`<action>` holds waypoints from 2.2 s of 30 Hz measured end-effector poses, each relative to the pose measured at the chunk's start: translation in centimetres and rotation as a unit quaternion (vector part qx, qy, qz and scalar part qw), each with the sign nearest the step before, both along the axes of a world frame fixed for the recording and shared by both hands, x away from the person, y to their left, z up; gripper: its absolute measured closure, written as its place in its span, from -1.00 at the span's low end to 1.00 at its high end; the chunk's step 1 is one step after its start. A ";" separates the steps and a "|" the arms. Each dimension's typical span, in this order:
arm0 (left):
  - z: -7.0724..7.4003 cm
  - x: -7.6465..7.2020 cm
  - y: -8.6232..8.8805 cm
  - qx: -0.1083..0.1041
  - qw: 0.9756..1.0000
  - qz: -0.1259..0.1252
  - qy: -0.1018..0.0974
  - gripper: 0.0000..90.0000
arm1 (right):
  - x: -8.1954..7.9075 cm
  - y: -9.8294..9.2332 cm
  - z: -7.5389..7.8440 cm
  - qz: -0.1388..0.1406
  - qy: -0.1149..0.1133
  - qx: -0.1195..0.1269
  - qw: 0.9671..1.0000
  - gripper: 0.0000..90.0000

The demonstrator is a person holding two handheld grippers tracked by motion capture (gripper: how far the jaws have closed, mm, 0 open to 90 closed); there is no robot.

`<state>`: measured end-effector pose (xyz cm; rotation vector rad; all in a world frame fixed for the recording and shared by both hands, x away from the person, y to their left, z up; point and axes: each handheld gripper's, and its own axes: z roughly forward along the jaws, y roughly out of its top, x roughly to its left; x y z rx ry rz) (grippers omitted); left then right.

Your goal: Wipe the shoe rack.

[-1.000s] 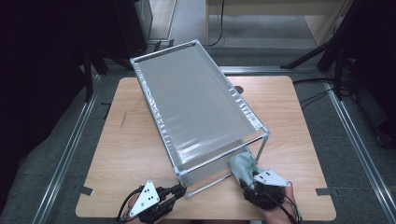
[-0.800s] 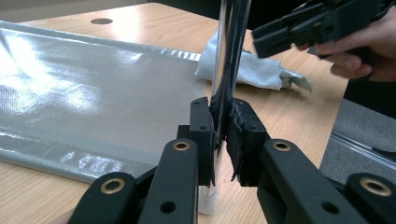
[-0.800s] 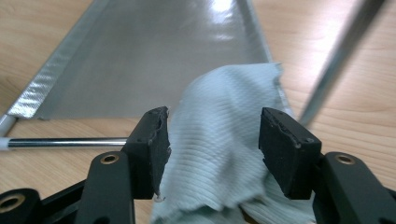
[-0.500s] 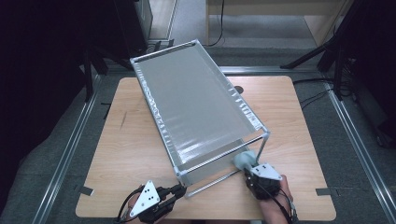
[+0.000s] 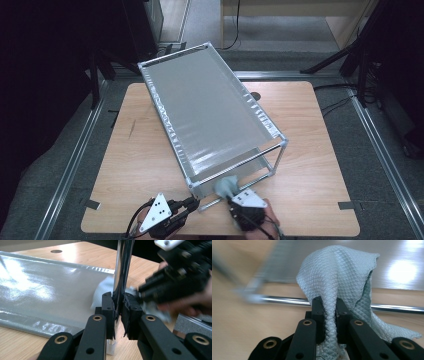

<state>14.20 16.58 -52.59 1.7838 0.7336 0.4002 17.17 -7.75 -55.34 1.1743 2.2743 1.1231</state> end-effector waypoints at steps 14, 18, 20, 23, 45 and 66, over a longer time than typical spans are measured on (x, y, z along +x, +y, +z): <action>-0.1 0.0 0.1 0.001 1.000 -0.002 -0.001 0.82 | 1.3 -1.7 0.3 -0.005 0.002 -0.010 1.000 0.82; 0.0 0.0 0.1 0.002 1.000 -0.002 -0.002 0.82 | 3.4 -5.2 0.4 -0.068 0.004 -0.011 0.998 0.83; 0.0 0.0 0.1 0.002 1.000 -0.003 -0.002 0.82 | 4.3 -6.9 0.4 -0.099 0.001 -0.011 0.995 0.83; -0.1 0.0 0.1 0.002 1.000 -0.004 -0.002 0.82 | 5.4 -9.1 0.4 -0.145 -0.004 -0.009 0.989 0.83; -0.1 0.1 0.1 -0.001 1.000 -0.003 0.001 0.82 | 0.1 1.8 0.2 0.035 -0.002 -0.002 0.999 0.83; -0.2 0.0 0.2 -0.002 1.000 -0.004 0.001 0.82 | 3.7 -15.3 4.3 -0.219 -0.017 0.007 0.975 0.83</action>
